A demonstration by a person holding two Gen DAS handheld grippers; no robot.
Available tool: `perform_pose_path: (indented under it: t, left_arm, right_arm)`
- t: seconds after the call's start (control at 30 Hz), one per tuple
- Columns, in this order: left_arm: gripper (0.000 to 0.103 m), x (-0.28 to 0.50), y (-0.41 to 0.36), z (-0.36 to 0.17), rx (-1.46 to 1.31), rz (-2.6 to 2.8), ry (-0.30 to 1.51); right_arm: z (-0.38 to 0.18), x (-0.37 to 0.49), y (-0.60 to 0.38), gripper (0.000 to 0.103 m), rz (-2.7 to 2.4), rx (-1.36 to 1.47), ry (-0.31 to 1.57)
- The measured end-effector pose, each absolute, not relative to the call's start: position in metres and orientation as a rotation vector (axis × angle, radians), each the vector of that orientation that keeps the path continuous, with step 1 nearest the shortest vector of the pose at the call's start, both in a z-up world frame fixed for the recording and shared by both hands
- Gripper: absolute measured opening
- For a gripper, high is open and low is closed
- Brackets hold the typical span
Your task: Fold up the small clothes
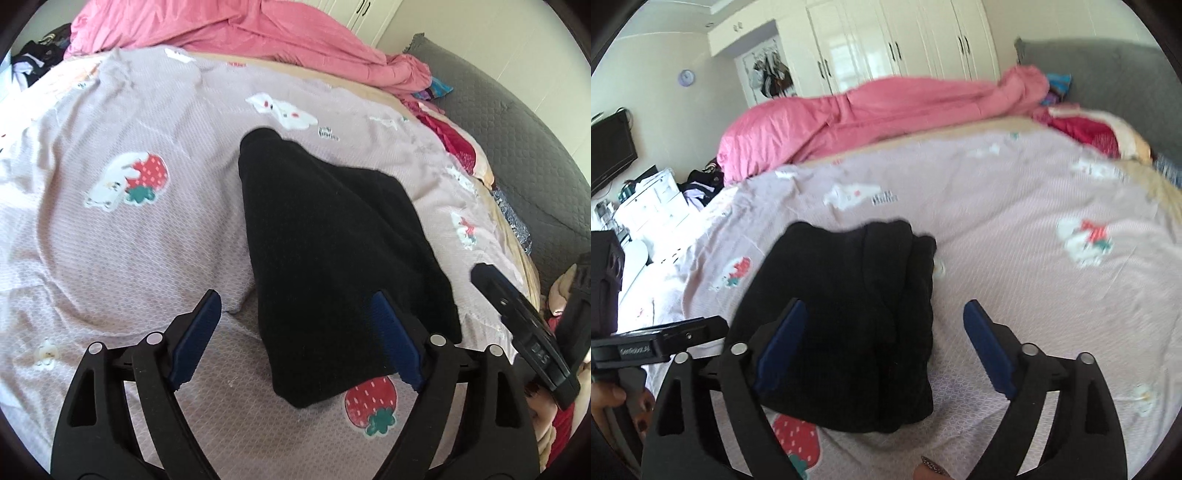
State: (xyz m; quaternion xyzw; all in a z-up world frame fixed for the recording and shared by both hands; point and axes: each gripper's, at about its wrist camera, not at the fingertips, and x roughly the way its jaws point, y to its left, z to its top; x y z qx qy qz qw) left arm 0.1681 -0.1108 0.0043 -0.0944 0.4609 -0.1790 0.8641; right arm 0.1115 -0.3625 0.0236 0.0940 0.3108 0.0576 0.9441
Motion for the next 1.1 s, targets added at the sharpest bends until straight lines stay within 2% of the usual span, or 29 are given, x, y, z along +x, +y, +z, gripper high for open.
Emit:
perform_pose_path:
  t: [0.07,0.13,0.4,0.63,0.8,1.1]
  left_arm:
    - [0.083,0.164,-0.107,0.012,-0.198,-0.37,0.946]
    - [0.094,0.156,-0.103,0.023,-0.198,-0.363,0.917]
    - [0.094,0.125,-0.086,0.052,-0.176,-0.336,0.829]
    - [0.094,0.09,-0.084,0.055,-0.137,-0.312,0.772]
    - [0.094,0.066,-0.084,0.049,-0.119,-0.304,0.749]
    - [0.094,0.03,-0.074,0.027,-0.099,-0.296,0.749]
  right_arm:
    - [0.036,0.101,-0.36,0.096,0.106,0.166,0.596]
    - [0.048,0.087,-0.358,0.097,0.101,0.147,0.558]
    - [0.074,0.048,-0.351,0.098,0.074,0.132,0.467]
    - [0.079,0.02,-0.34,0.098,0.058,0.112,0.441]
    - [0.069,-0.002,-0.331,0.098,0.031,0.096,0.435]
    - [0.026,-0.031,-0.32,0.099,0.002,0.095,0.547]
